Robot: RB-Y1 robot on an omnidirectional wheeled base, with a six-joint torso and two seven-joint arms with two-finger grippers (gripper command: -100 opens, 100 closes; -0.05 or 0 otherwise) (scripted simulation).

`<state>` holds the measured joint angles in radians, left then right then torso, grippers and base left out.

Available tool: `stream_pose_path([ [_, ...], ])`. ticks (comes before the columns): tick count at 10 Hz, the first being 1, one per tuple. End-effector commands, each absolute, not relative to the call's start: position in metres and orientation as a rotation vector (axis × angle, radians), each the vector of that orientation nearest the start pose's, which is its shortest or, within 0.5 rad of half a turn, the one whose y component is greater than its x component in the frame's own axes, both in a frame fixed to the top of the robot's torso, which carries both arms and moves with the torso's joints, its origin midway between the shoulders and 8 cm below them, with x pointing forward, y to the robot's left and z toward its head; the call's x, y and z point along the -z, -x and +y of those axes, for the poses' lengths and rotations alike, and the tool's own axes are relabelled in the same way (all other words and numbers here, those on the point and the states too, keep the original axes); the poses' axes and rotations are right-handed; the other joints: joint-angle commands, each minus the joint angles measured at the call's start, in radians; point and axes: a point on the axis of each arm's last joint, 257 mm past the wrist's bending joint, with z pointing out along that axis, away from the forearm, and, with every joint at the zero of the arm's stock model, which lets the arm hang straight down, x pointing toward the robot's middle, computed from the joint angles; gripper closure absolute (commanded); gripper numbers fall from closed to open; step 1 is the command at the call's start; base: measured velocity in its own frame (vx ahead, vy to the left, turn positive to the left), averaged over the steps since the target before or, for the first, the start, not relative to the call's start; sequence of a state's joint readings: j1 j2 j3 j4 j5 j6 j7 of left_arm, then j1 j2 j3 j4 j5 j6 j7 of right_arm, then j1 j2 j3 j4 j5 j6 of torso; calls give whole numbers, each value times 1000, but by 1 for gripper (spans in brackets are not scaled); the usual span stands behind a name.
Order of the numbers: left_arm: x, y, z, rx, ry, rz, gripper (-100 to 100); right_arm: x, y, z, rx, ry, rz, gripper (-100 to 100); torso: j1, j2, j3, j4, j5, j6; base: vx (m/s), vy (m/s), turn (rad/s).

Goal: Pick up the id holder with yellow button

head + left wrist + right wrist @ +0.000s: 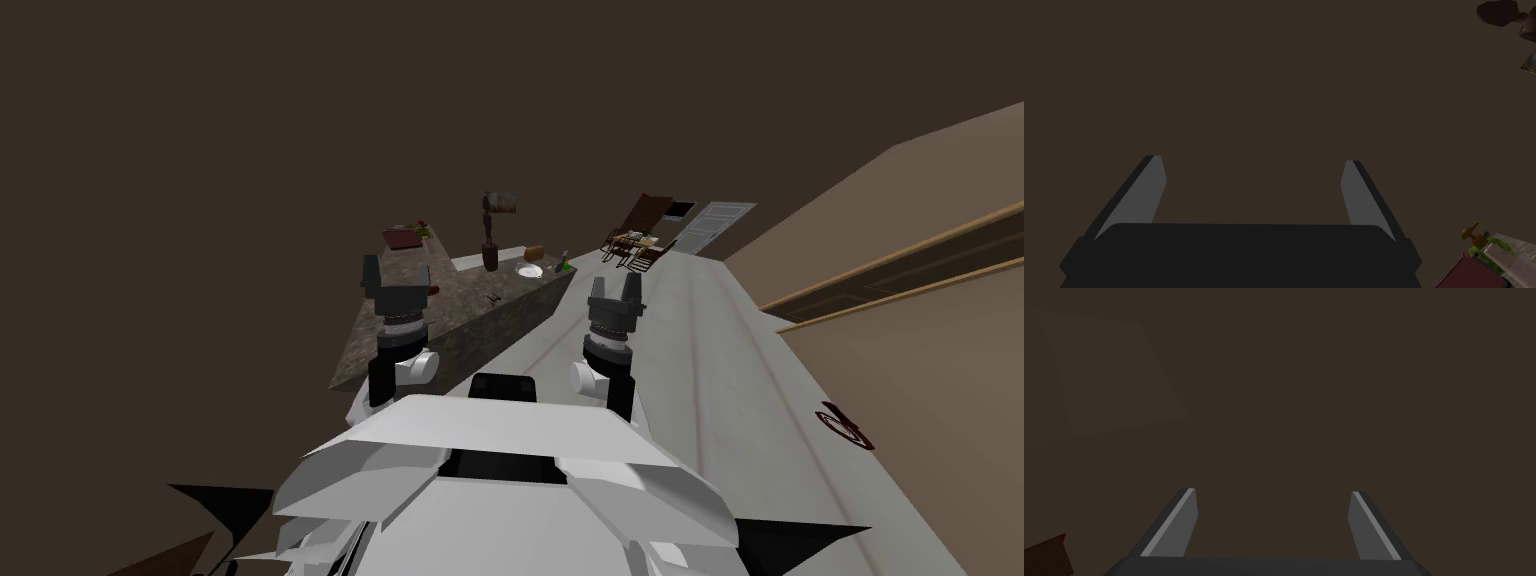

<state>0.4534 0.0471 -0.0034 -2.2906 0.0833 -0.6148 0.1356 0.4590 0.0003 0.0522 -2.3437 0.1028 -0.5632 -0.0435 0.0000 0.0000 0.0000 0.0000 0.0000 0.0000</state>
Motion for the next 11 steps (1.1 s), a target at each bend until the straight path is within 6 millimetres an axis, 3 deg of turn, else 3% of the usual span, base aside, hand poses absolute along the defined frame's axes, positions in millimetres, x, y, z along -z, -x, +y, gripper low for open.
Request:
stream_pose_path([
  [1,-60,-330,270,1565,590,498,-100,-75,-323,-240,-1379,-482,548,0,0,0,0,0,0,0,-19,-28,-47],
  [9,-30,-371,250,1631,657,750,-100,-75,-323,-240,-1379,-482,548,0,-3,3,1,1,-1,0,-33,-43,-59],
  [11,-14,-387,244,1633,691,850,-100,-75,-323,-240,-1379,-482,548,0,-2,2,1,0,0,0,-24,-31,-89],
])
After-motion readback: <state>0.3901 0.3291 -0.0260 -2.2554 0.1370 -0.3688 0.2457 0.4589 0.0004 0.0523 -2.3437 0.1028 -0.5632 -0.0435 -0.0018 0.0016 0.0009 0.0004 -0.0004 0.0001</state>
